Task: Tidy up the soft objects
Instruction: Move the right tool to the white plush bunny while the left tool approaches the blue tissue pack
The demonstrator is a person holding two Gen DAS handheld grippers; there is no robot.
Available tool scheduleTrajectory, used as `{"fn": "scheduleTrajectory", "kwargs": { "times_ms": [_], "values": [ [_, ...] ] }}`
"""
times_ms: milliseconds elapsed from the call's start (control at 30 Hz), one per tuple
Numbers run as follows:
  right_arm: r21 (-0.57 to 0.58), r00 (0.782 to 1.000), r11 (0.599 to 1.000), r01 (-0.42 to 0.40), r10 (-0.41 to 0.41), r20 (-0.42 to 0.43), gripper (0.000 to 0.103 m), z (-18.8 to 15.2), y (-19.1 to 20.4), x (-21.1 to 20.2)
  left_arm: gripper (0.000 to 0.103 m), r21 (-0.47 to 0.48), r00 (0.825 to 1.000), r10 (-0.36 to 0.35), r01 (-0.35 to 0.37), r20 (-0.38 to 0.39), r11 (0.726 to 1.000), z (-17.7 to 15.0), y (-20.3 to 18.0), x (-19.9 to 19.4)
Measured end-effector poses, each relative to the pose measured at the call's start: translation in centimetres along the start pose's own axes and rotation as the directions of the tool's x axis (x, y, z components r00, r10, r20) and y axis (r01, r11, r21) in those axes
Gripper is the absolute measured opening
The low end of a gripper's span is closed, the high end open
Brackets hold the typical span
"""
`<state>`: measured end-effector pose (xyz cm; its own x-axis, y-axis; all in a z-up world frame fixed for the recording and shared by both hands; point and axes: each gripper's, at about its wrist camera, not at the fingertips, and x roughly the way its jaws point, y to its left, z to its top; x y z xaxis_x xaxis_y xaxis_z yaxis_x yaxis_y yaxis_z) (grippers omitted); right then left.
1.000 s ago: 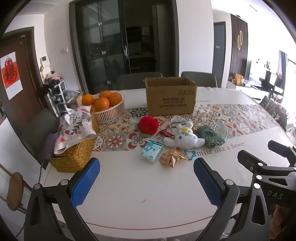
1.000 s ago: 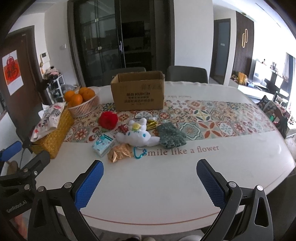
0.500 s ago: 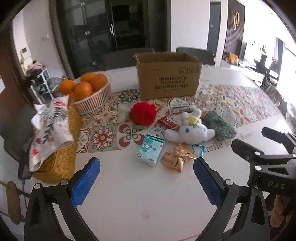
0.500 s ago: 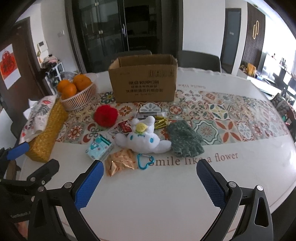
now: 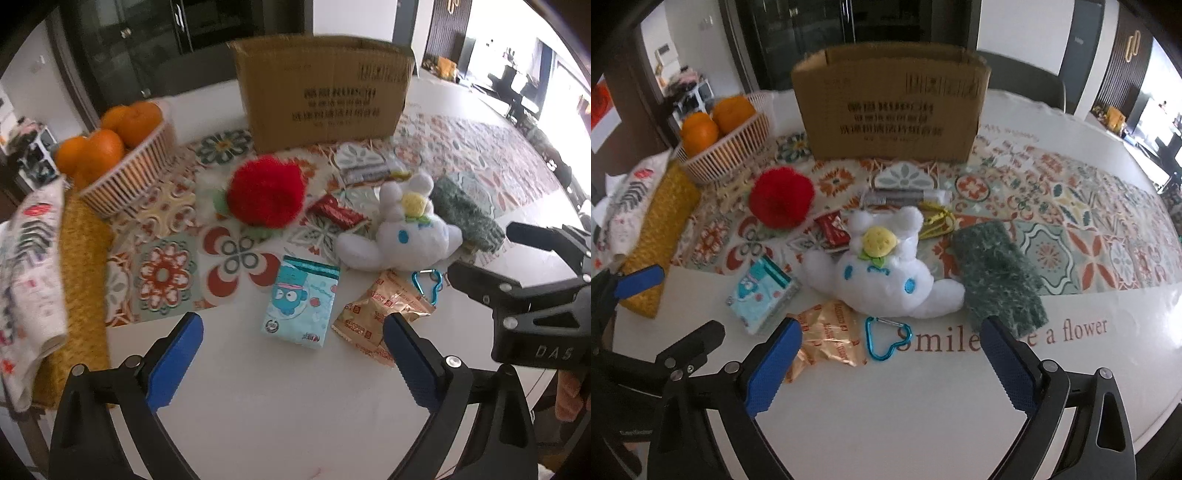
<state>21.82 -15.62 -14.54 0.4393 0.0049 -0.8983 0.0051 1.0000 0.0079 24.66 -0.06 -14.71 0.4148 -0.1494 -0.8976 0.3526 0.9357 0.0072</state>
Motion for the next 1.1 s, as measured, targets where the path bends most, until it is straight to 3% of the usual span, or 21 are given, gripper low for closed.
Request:
{"fn": "scheduleTrajectory", "kwargs": {
  "times_ms": [333, 600, 867, 1100],
  "values": [
    [-0.07, 0.997, 0.996, -0.056, 0.051, -0.064, 0.095, 2.3, -0.3, 4.4, 0.095, -0.037, 0.996, -0.019, 0.016, -0.089, 0.999, 1.4, 0.5, 4.7],
    [-0.065, 0.988, 0.992, -0.107, 0.099, -0.119, 0.089, 3.5, -0.7, 7.2, 0.082, -0.085, 0.988, -0.051, 0.039, -0.144, 0.996, 2.1, 0.8, 7.2],
    [-0.054, 0.976, 0.986, -0.158, 0.148, -0.161, 0.082, 3.7, -1.0, 9.2, 0.061, -0.127, 0.984, -0.082, 0.063, -0.156, 0.99, 2.1, 0.8, 8.4],
    [-0.061, 0.973, 0.983, -0.174, 0.162, -0.162, 0.075, 3.7, -0.9, 9.4, 0.059, -0.173, 0.986, -0.097, 0.073, -0.135, 0.982, 2.0, 0.8, 8.4]
  ]
}}
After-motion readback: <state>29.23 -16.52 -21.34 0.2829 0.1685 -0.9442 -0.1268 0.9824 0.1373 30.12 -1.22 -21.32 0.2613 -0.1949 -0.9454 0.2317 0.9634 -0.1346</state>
